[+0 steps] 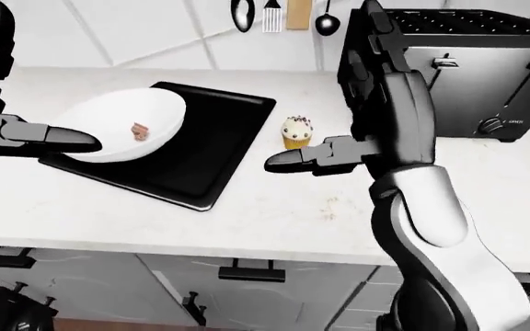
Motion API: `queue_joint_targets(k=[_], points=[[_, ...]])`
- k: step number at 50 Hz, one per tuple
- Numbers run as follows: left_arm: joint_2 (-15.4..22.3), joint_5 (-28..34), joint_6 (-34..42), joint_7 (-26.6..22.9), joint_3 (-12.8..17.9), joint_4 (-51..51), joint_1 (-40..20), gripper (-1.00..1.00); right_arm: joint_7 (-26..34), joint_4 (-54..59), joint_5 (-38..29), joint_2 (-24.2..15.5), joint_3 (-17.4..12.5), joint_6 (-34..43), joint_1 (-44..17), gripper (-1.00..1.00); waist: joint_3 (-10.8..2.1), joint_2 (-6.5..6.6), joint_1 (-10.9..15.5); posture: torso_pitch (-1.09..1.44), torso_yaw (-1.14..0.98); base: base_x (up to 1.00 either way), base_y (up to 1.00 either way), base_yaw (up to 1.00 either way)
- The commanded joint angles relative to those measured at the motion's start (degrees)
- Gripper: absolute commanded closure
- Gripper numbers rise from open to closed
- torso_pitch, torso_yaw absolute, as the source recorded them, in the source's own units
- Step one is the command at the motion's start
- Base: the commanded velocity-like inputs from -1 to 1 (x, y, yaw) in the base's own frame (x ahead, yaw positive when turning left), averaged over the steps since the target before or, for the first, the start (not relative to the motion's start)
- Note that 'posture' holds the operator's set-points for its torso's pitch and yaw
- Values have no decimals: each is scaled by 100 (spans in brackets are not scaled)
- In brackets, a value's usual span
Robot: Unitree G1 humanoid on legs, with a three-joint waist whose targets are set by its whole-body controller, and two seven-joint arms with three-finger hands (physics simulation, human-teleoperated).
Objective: Pick up the bowl with cake and place it on the tray. Pick up the cupcake and place it on the tray.
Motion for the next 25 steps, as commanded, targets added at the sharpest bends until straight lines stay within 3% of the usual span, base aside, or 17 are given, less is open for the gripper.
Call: queue_joint_targets(k=[1,13,25], points=[[76,18,-195,55,57,-16,-135,-100,249,134,-416,-6,31,-197,-256,-100,-108,0,-1,0,0,0,0,0],[126,-70,-248,108,72,45,-134,-100,1031,888,-1696,333,455,-146,-977,-100,-139,94,-28,0,0,0,0,0],[108,-61,-387,117,61,94,-14,-100,1729,1779,-2885,628,766,-415,-1400,-100,-203,91,24,0,0,0,0,0]])
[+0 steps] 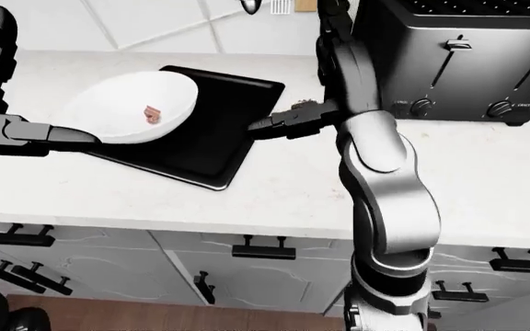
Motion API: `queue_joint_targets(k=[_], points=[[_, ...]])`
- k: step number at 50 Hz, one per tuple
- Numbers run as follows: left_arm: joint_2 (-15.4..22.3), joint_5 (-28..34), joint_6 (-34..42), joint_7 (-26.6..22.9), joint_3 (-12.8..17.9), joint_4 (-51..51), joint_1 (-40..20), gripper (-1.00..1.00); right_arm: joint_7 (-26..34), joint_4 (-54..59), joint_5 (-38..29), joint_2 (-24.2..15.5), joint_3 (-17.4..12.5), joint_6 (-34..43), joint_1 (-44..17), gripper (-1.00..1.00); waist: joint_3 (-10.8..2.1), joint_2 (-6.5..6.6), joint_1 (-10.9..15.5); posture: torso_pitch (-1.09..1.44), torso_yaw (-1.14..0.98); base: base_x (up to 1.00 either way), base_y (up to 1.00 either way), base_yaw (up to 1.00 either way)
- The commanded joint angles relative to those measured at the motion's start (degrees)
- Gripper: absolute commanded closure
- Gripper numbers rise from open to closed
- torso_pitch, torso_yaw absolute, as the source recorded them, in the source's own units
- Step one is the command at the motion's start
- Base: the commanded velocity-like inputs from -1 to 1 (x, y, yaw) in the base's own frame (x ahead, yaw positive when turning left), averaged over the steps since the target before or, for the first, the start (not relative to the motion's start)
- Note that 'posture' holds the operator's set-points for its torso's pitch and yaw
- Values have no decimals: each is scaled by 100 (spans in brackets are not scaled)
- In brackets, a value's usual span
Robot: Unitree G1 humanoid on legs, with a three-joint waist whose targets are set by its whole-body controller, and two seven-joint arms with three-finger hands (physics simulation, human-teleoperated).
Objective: Pick up the bowl with cake and place it on the tray. Pick up the cupcake and place it on the tray.
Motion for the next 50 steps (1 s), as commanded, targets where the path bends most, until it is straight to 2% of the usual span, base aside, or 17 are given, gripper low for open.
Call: queue_joint_targets(k=[1,10,23,27,35,44,50], points=[[66,35,-175,18,62,-92,-131,-100,122,-97,-304,-30,-63,-182,-201,-100,-145,29,-5,0,0,0,0,0],[34,79,-254,5,40,-56,-74,-100,579,501,-1068,23,37,-339,-402,-100,-178,32,11,0,0,0,0,0],[58,76,-217,-18,73,-45,-112,-100,999,1902,-1910,189,142,-1125,-747,-100,-215,91,-16,0,0,0,0,0],[57,102,-293,-20,64,-16,-56,-100,1017,2408,-2058,246,121,-1455,-744,-100,-212,101,-24,0,0,0,0,0],[34,130,-358,-45,93,-6,19,-100,1029,2996,-2207,313,89,-1653,-820,-100,-202,104,-34,0,0,0,0,0],[29,164,-475,-72,95,54,92,-100,951,3668,-2287,357,147,-1830,-1175,-100,-184,121,-57,0,0,0,0,0],[26,147,-441,-74,135,32,104,-100,870,4139,-2396,378,189,-2071,-1155,-100,-179,126,-68,0,0,0,0,0]])
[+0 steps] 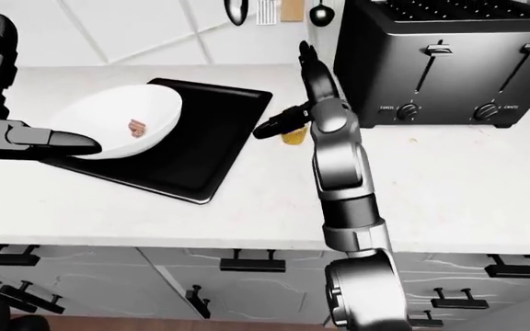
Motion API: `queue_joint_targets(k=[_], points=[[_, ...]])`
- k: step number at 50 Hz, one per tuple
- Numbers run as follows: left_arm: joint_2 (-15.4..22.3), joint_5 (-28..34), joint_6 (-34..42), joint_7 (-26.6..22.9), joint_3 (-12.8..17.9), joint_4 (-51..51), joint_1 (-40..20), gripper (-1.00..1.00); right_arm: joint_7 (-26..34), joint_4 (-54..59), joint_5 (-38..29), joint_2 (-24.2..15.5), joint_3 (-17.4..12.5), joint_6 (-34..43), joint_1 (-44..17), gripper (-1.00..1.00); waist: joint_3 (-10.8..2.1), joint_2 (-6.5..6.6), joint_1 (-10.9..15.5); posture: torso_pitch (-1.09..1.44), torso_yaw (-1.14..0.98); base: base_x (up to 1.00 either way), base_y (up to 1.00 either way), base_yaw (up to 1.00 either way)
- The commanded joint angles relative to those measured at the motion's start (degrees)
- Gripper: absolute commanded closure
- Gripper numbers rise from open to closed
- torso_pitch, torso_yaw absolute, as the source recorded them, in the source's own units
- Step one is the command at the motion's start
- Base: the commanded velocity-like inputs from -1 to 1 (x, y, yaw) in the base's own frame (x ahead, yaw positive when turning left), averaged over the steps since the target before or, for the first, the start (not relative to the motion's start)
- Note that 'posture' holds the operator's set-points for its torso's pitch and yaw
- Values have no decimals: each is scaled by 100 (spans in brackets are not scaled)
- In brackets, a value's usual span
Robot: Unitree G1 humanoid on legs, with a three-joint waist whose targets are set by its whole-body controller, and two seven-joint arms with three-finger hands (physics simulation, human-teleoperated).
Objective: Pick up the bowl with cake and place it on the tray. Pick up the cupcake and place it on the tray.
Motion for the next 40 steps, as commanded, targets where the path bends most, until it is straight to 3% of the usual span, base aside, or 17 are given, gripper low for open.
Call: queue_joint_targets(k=[1,24,35,36,40], points=[[74,30,-144,35,74,-77,-136,-100,-27,-133,-92,-21,-2,-155,-158,-100,-140,20,-3,0,0,0,0,0],[173,-139,-151,91,197,-85,-71,-100,-167,1057,-702,-98,2,-295,-383,-100,-183,50,18,0,0,0,0,0],[141,-102,-304,80,180,-12,35,-100,-388,1617,-550,-130,-62,-547,-550,-100,-216,41,40,0,0,0,0,0],[137,-98,-317,76,181,-8,46,-100,-383,1601,-558,-134,-50,-526,-544,-85,-218,40,41,0,0,0,0,0],[138,-111,-299,72,206,-30,49,-100,-410,1695,-548,-140,-53,-603,-492,-80,-226,37,45,0,0,0,0,0]])
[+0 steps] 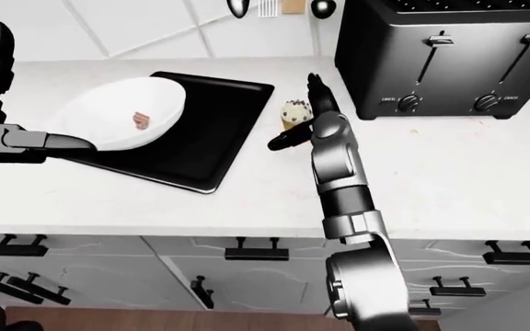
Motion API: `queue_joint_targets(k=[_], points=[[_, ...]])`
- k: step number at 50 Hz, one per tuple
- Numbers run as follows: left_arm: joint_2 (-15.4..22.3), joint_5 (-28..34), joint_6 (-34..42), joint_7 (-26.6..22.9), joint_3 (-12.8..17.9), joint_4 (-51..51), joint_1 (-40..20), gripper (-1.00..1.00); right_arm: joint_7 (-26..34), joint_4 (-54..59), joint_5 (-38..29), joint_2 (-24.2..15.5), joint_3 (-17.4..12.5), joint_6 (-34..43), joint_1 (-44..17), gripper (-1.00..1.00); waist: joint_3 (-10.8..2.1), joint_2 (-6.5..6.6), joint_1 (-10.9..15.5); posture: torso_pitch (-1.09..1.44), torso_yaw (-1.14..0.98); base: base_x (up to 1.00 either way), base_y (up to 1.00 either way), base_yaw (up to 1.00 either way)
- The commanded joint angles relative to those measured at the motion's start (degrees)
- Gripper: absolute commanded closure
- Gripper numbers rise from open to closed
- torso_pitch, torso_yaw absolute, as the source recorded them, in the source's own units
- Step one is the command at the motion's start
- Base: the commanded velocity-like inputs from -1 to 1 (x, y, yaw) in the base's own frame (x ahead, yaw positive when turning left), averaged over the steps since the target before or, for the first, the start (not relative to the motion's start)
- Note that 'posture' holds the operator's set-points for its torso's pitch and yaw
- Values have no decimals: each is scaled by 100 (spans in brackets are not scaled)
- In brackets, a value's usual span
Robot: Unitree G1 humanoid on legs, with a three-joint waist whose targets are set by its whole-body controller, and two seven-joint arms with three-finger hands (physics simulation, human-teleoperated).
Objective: Pick up the bowl with cake and place it on the tray. Pick up the cupcake and place it on the tray.
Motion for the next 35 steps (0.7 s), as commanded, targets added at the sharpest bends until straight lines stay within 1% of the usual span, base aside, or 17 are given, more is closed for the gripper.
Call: queue_joint_targets(k=[1,3,4,8,9,13,16,20,24,26,27,28,31,35], points=[[80,24,-148,29,79,-105,-143,-100,-91,-73,-14,-70,-42,-251,-228,-76,-158,17,0,0,0,0,0,0],[79,21,-156,30,80,-99,-140,-100,-103,-28,-5,-74,-42,-281,-213,-48,-162,16,-1,0,0,0,0,0],[81,20,-162,30,80,-98,-136,-100,-98,-33,-5,-73,-37,-272,-203,-51,-164,15,0,0,0,0,0,0],[91,-31,-93,38,129,-181,-126,-100,-121,8,-28,-77,-28,-315,-113,-45,-168,15,3,0,0,0,0,0],[100,-52,-67,44,145,-195,-141,-100,-145,86,-26,-81,-33,-369,-115,-29,-168,16,3,0,0,0,0,0],[121,-91,-57,64,155,-211,-137,-100,-177,182,-39,-89,-32,-416,-100,-15,-163,14,-2,0,0,0,0,0],[124,-96,-76,78,139,-194,-136,-100,-220,301,-33,-90,-39,-498,-119,2,-165,8,-4,0,0,0,0,0],[124,-102,-93,84,140,-184,-126,-100,-337,698,-2,-100,-51,-741,-219,7,-169,8,-12,0,0,0,0,0],[126,-116,-108,84,151,-191,-105,-100,-471,1045,-22,-65,-9,-964,-273,23,-175,7,-18,0,0,0,0,0],[132,-120,-128,78,159,-185,-89,-100,-474,1033,-50,-57,12,-960,-276,36,-176,3,-19,0,0,0,0,0],[132,-128,-130,76,168,-184,-85,-100,-465,970,-69,-58,16,-926,-271,47,-176,1,-18,0,0,0,0,0],[133,-129,-139,77,169,-179,-77,-100,-450,930,-84,-64,17,-909,-274,65,-176,-2,-17,0,0,0,0,0],[146,-145,-137,81,183,-175,-81,-100,-387,658,-122,-93,3,-794,-262,98,-171,-6,-14,0,0,0,0,0],[166,-171,-105,100,187,-186,-103,-100,-174,40,-205,-133,-3,-436,-259,100,-149,-10,-7,0,0,0,0,0]])
